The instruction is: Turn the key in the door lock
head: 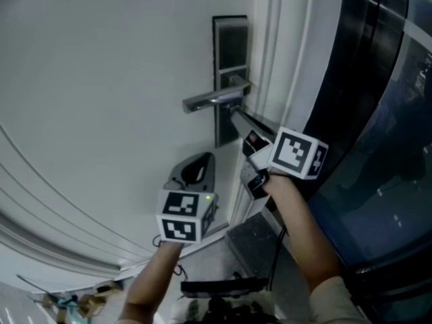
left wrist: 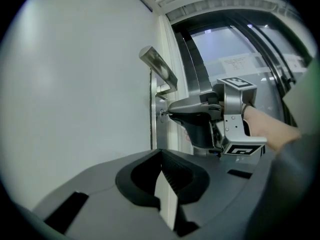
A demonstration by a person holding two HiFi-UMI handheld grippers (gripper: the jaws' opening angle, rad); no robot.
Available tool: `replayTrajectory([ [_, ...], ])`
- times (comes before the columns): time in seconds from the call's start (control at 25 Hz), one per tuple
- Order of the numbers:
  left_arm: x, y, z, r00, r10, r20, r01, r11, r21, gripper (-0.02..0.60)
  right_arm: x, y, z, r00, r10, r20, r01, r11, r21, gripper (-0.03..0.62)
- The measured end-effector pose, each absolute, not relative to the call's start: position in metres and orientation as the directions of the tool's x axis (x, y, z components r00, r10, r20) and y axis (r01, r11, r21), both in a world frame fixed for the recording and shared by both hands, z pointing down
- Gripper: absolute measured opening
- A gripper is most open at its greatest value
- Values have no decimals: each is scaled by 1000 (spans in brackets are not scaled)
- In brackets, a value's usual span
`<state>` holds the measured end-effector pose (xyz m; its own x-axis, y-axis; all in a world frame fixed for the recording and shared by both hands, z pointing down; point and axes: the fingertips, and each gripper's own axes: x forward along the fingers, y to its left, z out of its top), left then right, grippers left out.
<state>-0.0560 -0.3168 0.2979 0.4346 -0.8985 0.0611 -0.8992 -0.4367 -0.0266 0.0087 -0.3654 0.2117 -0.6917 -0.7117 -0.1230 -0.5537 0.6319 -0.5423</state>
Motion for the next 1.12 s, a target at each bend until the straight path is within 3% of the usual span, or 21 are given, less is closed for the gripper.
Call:
replayTrajectory([
  [0.32, -52, -315, 302, 443, -894, 69, -895, -445, -30, 15, 15, -357, 212, -639, -769, -8, -766, 638, -75, 131],
  [0.52, -49, -314, 304, 448, -892, 70, -892, -450, -33, 15, 10, -349, 210, -572, -820, 27, -767, 547, 335, 138],
  [0.76, -47, -314, 307, 453, -888, 74, -889, -456, -30, 15, 1, -344, 213, -527, -848, 51, -625, 428, 653, 138],
  [0.96, -48, -315, 307, 454, -888, 74, -889, -456, -27, 15, -7, -346, 220, -461, -886, 49, -361, 237, 902, 138],
  [1.12, -49, -316, 308, 452, -889, 74, -890, -455, -25, 15, -13, -352, 225, -425, -904, 38, -173, 123, 977, 140],
])
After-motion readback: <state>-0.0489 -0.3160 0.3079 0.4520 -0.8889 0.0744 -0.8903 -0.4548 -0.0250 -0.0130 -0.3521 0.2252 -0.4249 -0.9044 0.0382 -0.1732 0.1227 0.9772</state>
